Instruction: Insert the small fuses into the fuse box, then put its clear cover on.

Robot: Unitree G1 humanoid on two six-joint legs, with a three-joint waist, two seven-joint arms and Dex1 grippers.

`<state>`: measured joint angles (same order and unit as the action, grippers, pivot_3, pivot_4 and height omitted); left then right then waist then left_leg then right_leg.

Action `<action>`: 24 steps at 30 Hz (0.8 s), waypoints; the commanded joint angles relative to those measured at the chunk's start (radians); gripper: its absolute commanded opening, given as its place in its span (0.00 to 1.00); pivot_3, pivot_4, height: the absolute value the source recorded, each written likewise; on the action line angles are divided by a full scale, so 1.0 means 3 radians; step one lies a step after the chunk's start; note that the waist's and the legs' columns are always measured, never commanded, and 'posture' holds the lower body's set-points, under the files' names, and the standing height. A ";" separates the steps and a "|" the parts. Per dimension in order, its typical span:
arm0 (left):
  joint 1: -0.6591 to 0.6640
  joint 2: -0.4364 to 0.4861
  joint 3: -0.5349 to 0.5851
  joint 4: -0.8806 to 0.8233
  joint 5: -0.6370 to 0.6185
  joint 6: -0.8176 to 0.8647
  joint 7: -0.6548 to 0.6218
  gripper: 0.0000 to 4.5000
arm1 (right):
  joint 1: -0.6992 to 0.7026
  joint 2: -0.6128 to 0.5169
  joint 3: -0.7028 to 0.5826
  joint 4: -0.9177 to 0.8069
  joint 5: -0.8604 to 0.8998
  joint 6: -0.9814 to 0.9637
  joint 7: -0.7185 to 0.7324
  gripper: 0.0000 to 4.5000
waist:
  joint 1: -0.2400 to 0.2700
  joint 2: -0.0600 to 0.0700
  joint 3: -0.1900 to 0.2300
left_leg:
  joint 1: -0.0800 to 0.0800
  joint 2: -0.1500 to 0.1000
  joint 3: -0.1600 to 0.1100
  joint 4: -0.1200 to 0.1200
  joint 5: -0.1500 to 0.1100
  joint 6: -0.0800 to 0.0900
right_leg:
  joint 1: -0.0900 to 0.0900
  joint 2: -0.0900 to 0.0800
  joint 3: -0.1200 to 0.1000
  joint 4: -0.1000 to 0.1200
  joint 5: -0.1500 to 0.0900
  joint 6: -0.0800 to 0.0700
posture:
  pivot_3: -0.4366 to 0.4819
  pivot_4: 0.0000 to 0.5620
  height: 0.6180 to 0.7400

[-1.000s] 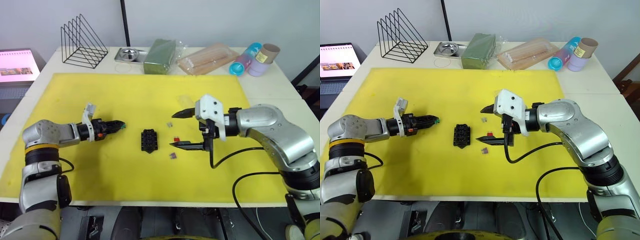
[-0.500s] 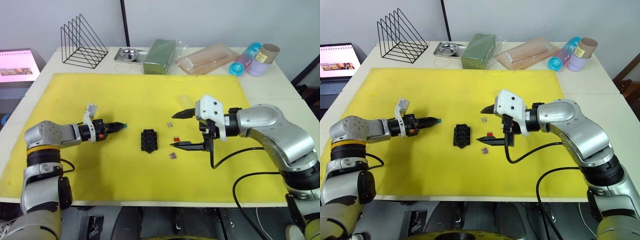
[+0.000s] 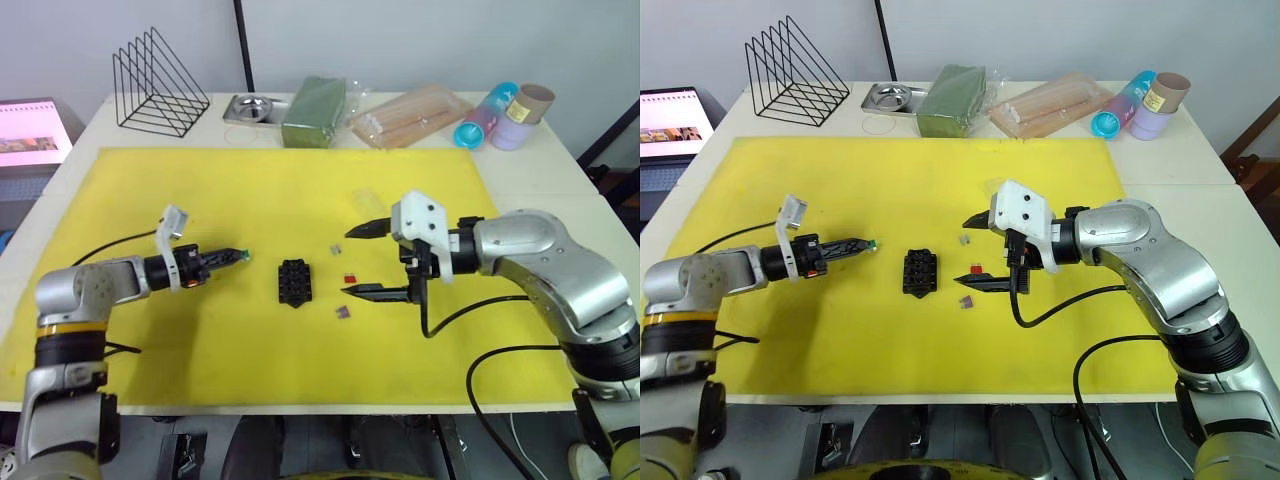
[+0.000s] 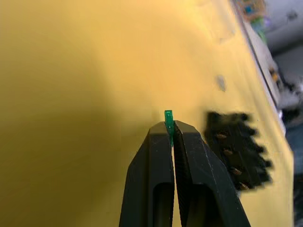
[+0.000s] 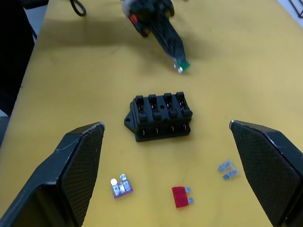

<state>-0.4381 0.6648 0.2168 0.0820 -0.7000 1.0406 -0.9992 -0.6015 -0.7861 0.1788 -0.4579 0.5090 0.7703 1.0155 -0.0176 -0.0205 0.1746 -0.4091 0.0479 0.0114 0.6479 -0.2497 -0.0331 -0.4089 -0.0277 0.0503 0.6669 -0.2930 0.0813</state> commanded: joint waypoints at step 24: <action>0.0089 0.0277 -0.0311 -0.1624 -0.0187 -0.1254 -0.0528 0.00 | -0.1050 0.0454 -0.0262 0.0293 0.1322 0.1608 -0.0411 0.66 | -0.0008 0.0001 0.0001 | 0.0000 0.0000 0.0021 0.0000 -0.0001 0.0002 | -0.0002 0.0008 0.0006 -0.0006 0.0000 0.0001 | 0.48 0.27 1.00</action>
<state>-0.3911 0.7414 0.1245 -0.3674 -0.7373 0.6788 -1.1566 -0.8897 -0.6535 0.1033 -0.3513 0.9073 1.2682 0.8954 -0.0199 -0.0203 0.1750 -0.4090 0.0479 0.0175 0.6478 -0.2500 -0.0324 -0.4095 -0.0251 0.0520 0.6651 -0.2930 0.0816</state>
